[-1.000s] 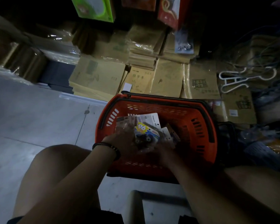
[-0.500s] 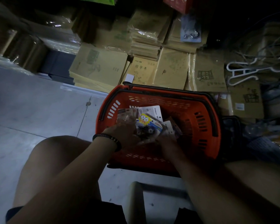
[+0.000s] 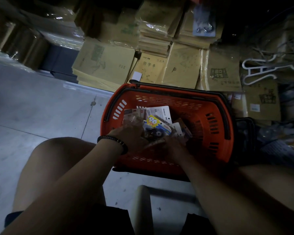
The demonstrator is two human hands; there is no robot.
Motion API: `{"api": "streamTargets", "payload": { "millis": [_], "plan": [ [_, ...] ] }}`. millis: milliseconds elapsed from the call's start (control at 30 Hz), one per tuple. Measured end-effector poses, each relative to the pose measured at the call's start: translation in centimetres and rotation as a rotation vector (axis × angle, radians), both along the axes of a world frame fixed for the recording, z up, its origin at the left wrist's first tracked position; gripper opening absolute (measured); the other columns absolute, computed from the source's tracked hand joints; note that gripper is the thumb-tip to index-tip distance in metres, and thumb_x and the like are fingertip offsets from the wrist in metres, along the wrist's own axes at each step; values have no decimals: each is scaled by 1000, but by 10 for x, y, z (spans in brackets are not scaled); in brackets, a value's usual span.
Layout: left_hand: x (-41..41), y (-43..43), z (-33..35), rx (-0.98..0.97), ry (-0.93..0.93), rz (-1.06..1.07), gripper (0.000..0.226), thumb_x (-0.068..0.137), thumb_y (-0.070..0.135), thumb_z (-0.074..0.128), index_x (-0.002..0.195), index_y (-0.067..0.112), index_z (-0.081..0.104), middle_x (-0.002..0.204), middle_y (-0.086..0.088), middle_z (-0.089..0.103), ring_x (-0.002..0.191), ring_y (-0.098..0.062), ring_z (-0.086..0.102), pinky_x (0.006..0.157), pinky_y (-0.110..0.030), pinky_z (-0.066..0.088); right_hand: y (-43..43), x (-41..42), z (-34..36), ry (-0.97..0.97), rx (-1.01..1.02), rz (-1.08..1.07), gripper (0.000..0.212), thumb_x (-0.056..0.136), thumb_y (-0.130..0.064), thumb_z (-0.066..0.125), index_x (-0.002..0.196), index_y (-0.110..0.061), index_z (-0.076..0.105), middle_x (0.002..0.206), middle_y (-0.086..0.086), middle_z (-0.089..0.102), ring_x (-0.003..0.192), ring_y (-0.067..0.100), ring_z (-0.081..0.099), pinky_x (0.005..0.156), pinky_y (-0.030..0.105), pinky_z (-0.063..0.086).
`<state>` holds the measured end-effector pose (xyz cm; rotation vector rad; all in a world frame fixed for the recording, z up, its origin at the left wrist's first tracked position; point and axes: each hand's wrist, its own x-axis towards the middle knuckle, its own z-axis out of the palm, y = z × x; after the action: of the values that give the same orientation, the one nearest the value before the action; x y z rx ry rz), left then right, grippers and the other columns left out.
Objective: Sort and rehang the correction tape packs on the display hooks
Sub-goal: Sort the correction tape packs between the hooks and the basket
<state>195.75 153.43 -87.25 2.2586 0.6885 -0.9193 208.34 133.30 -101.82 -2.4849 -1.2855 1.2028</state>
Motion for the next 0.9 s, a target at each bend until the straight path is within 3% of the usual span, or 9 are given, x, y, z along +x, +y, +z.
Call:
{"api": "streamTargets", "payload": {
  "millis": [167,300,367,500,633,700,733,800,900],
  "plan": [
    [2,-1,6,-21,-19,-7,67,101,65,53,152,23,48,155,-9,54,130,-29,62,109,-50,53,2,-2,5,-66,84,-20,50,106,-18,53,154,-27,47,163,10,41,150,27,38,121,37,34],
    [2,4,11,-80,-22,42,64,96,68,56,144,26,53,142,-10,63,103,-20,63,95,-37,53,4,6,19,-125,122,6,45,108,-18,50,152,-29,50,157,1,51,145,23,46,117,39,40],
    [4,4,17,-110,2,50,68,88,71,54,142,30,56,133,-5,63,102,-20,61,95,-36,50,8,10,30,-123,156,-13,36,107,-19,49,141,-26,59,151,2,57,140,25,51,115,42,42],
    [5,5,20,-35,-2,32,22,101,56,56,120,45,57,126,0,66,106,-23,65,93,-37,52,13,16,60,-63,214,-121,29,96,-19,62,124,-26,64,133,1,68,125,26,63,102,40,52],
    [1,2,26,-8,-132,78,74,97,41,73,160,22,39,157,-13,51,140,-33,55,115,-43,46,11,20,92,-41,350,-264,28,92,-21,73,119,-23,68,118,9,72,112,31,66,91,37,54],
    [-2,0,32,-13,-241,91,74,94,33,79,158,23,43,157,-8,53,144,-29,53,115,-35,44,12,25,109,-38,418,-293,21,95,-20,72,114,-23,65,107,-2,72,101,15,67,83,25,52],
    [-3,-1,36,-18,-281,131,67,92,32,80,151,25,50,150,-6,60,139,-27,57,109,-31,45,12,26,118,-21,458,-289,18,96,-19,73,111,-23,63,100,-9,71,92,2,65,75,14,47],
    [-4,-5,41,-17,-343,247,48,94,34,77,137,28,59,135,-5,70,124,-26,66,98,-30,47,11,26,133,-8,518,-265,15,97,-16,73,105,-24,64,95,-15,66,89,-10,61,70,4,39],
    [-7,-13,46,-59,-370,349,36,96,40,74,127,29,58,127,-2,71,114,-26,69,98,-44,57,6,22,148,-19,574,-267,21,97,-13,73,113,-25,68,102,-13,61,92,-5,57,78,5,39]
  ]
}}
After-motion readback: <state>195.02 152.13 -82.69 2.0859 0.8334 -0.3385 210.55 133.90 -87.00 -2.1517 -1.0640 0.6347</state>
